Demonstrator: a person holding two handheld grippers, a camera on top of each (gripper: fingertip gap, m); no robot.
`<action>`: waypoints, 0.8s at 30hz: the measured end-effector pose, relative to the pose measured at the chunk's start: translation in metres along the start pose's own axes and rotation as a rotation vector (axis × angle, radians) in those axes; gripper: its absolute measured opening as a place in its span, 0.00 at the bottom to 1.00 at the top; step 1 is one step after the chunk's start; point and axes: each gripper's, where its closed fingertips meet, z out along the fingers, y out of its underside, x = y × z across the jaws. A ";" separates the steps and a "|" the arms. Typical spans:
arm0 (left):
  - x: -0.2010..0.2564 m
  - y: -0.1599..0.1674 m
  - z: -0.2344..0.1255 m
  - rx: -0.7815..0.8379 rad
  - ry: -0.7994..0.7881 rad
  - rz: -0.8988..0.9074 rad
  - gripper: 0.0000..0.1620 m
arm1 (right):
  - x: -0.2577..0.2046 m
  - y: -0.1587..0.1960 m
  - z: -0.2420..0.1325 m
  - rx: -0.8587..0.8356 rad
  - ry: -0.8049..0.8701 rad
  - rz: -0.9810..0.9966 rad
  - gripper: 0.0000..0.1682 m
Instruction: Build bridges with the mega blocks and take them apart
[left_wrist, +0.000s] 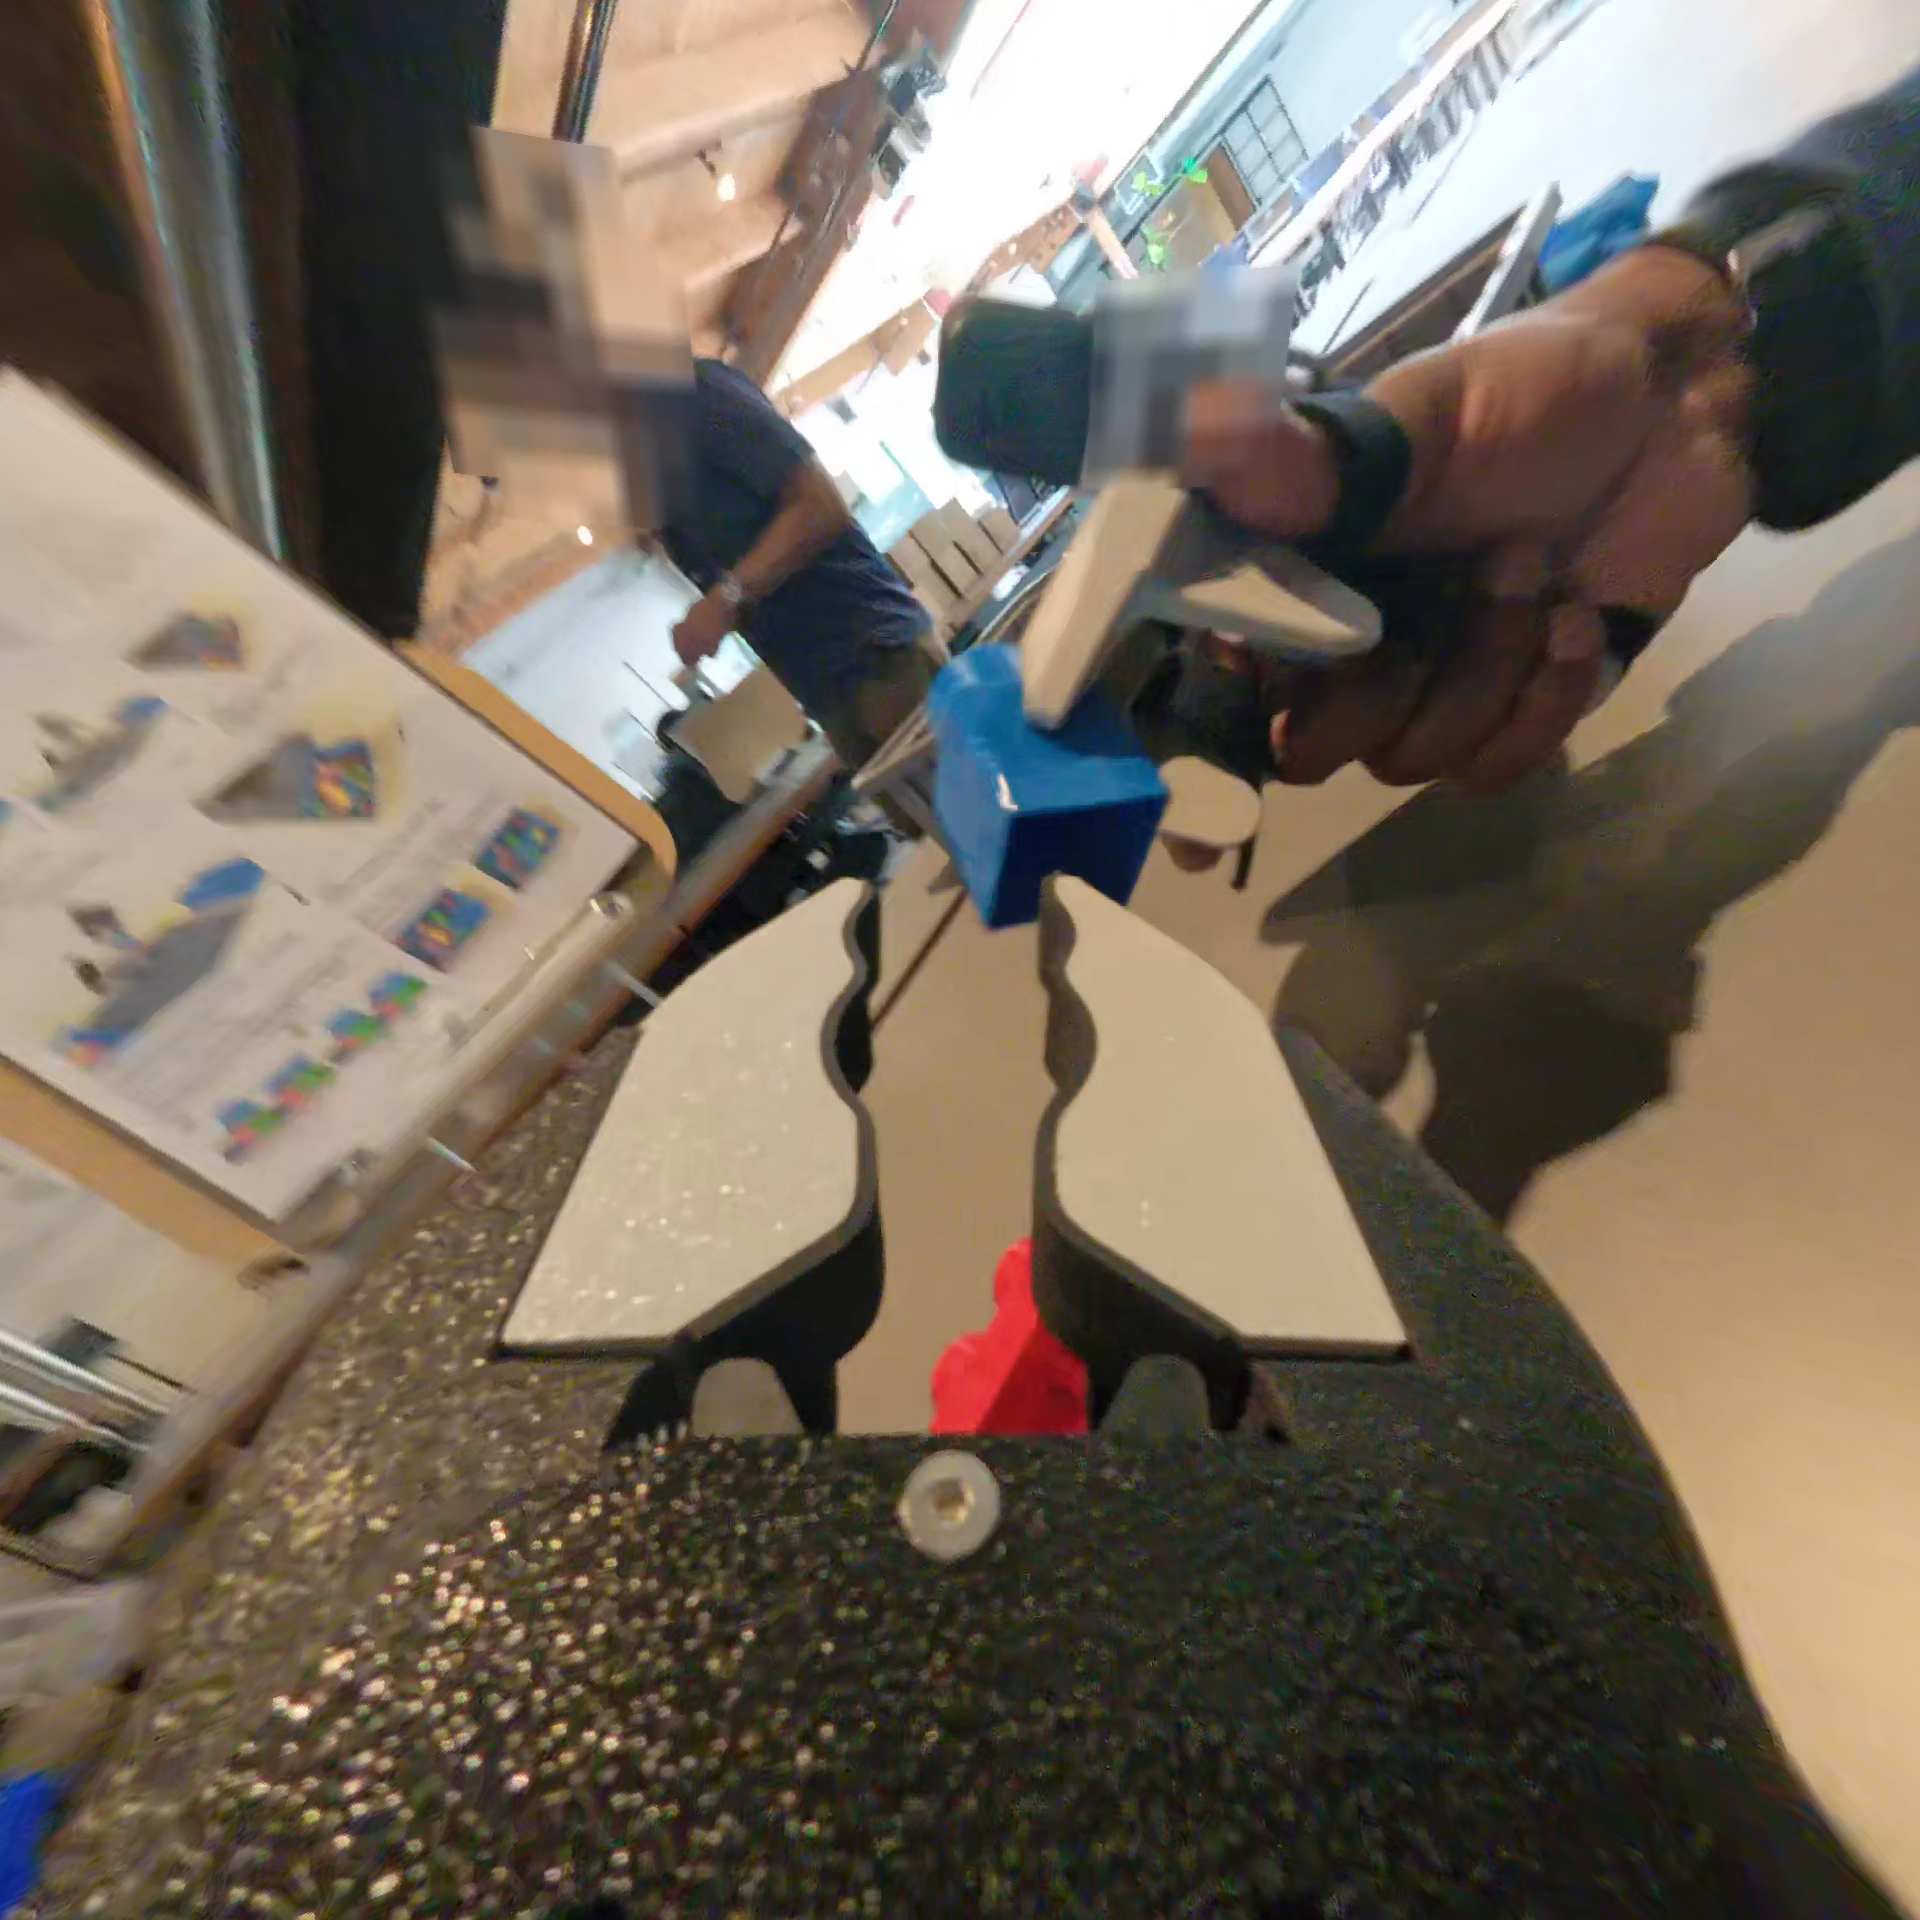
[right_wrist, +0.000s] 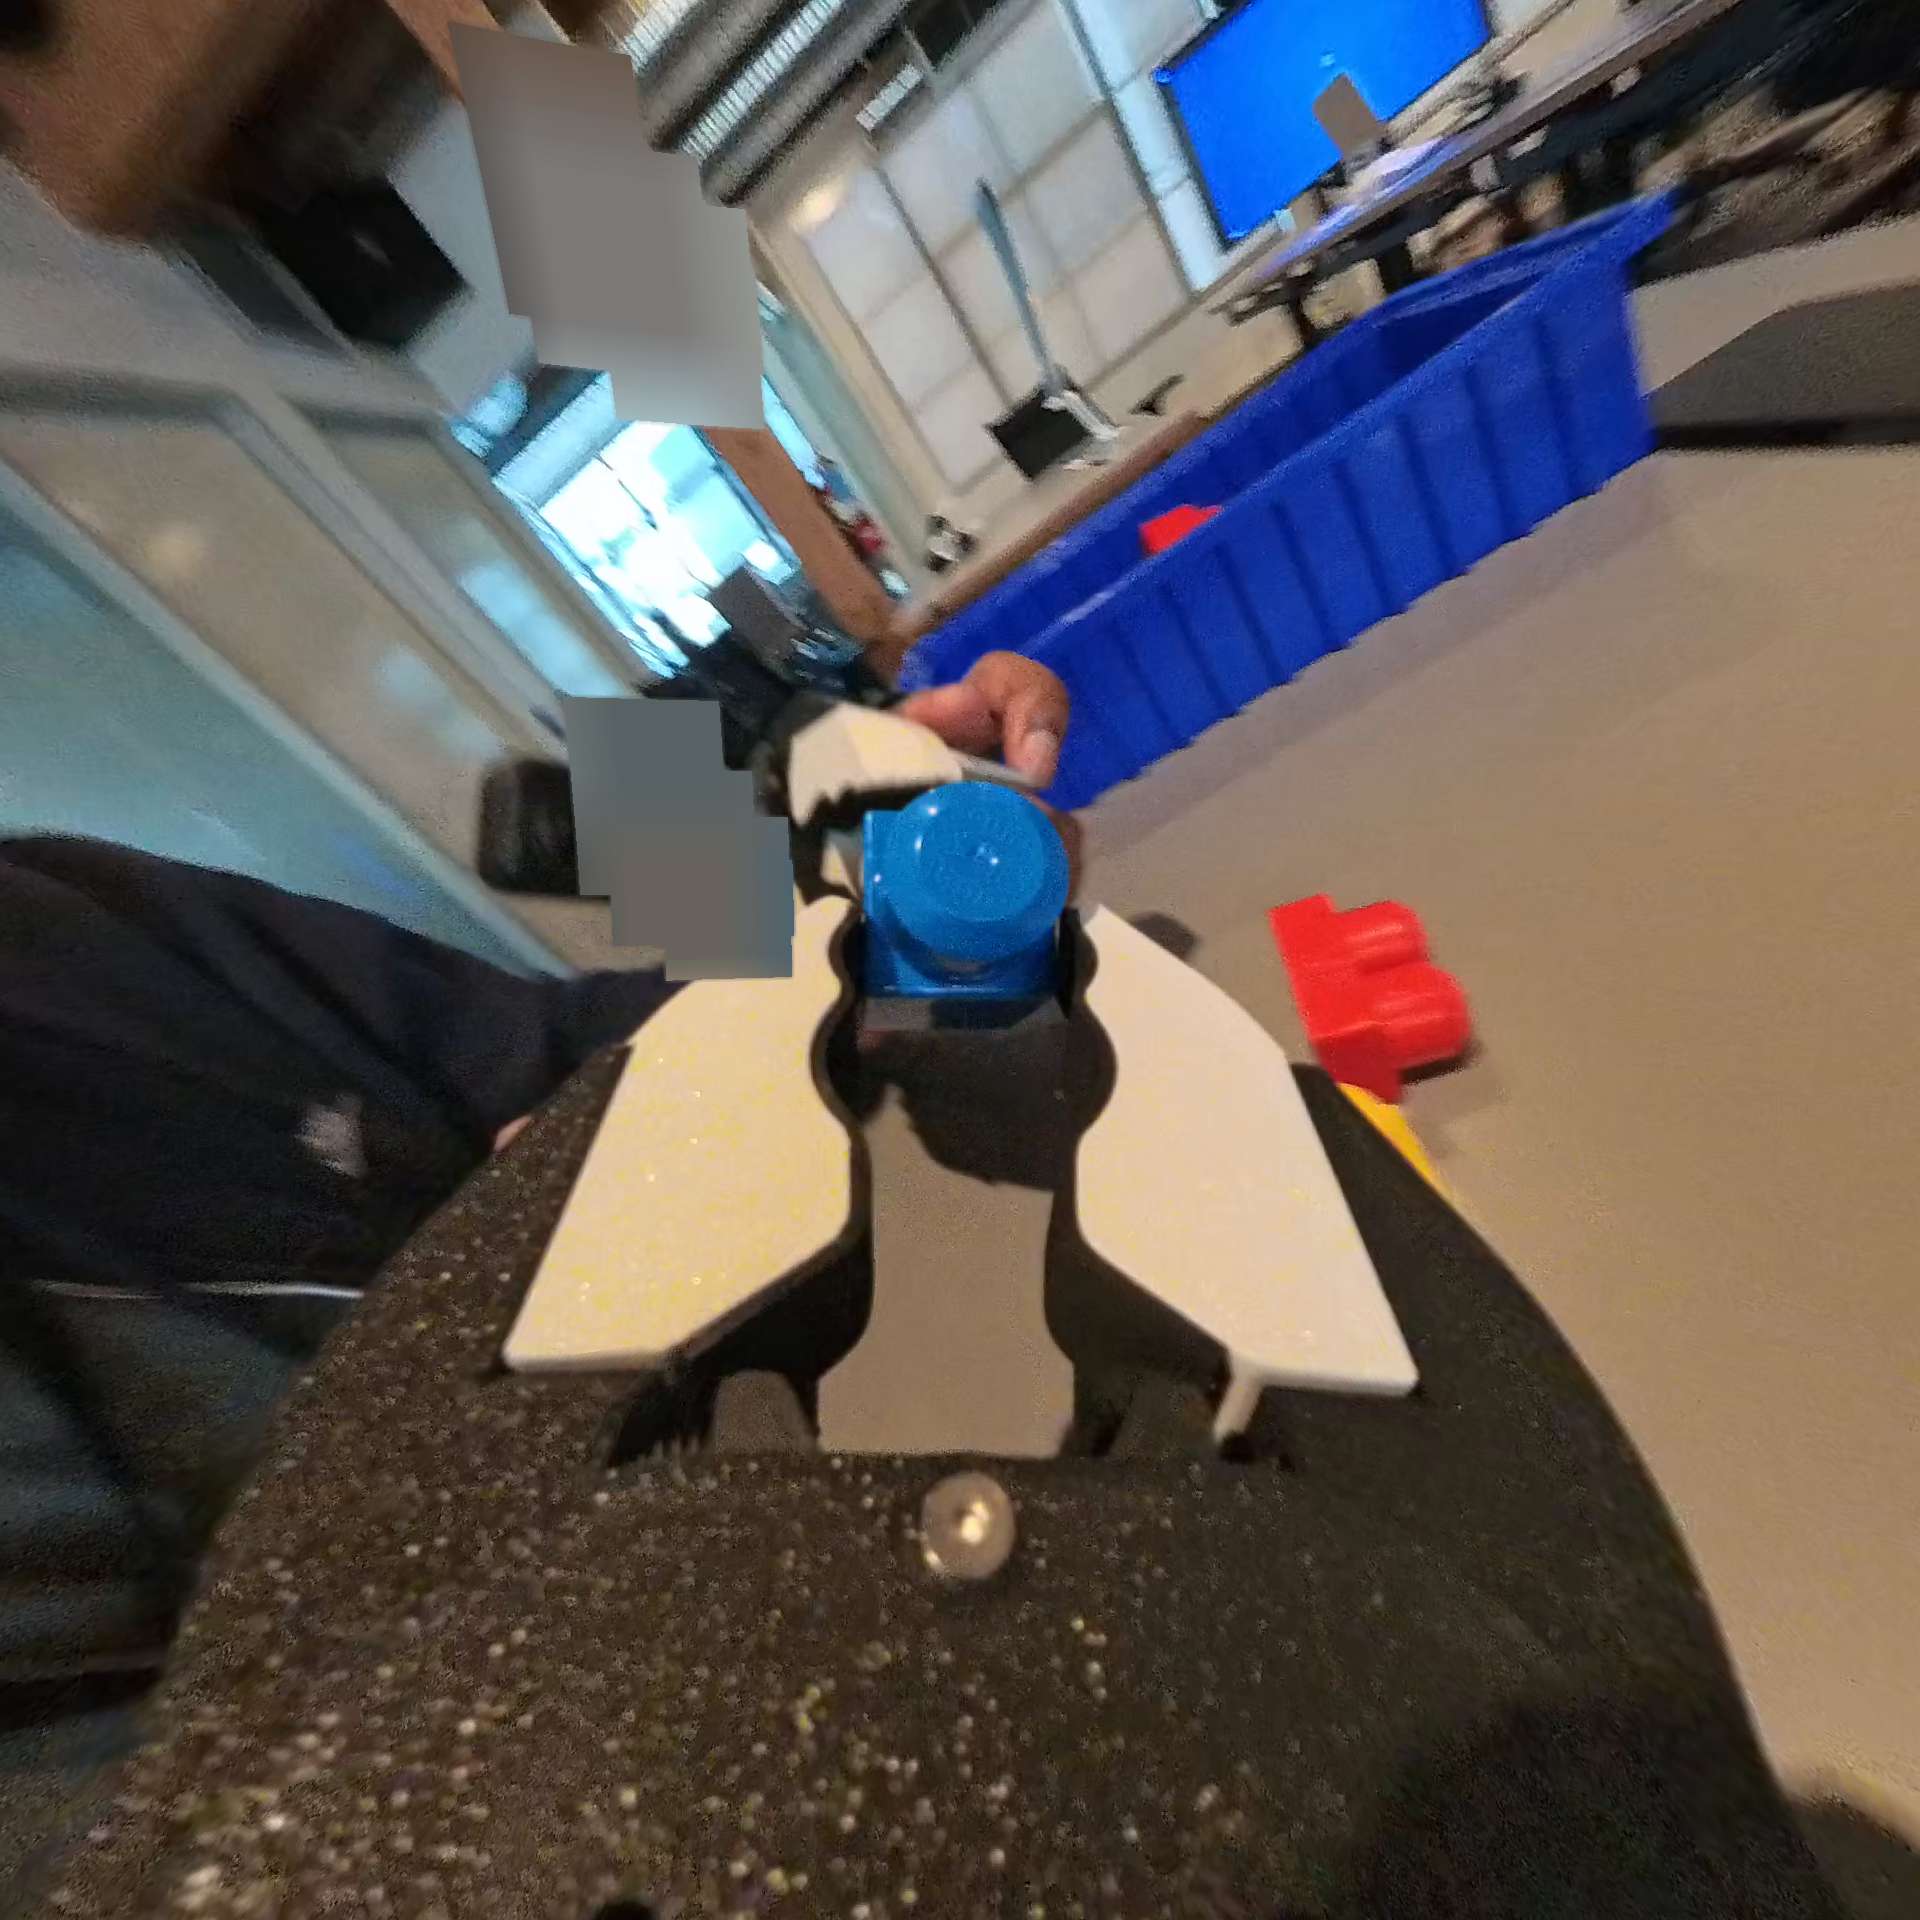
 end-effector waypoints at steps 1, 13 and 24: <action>-0.007 0.004 -0.005 -0.003 0.006 -0.085 0.22 | 0.005 0.001 -0.002 -0.030 0.050 -0.072 0.21; 0.031 0.018 -0.016 -0.071 0.431 -0.558 0.22 | 0.010 0.050 0.020 -0.359 0.194 -0.531 0.21; 0.078 0.071 -0.020 -0.376 0.568 -0.314 0.20 | 0.035 0.083 0.025 -0.556 0.312 -0.646 0.21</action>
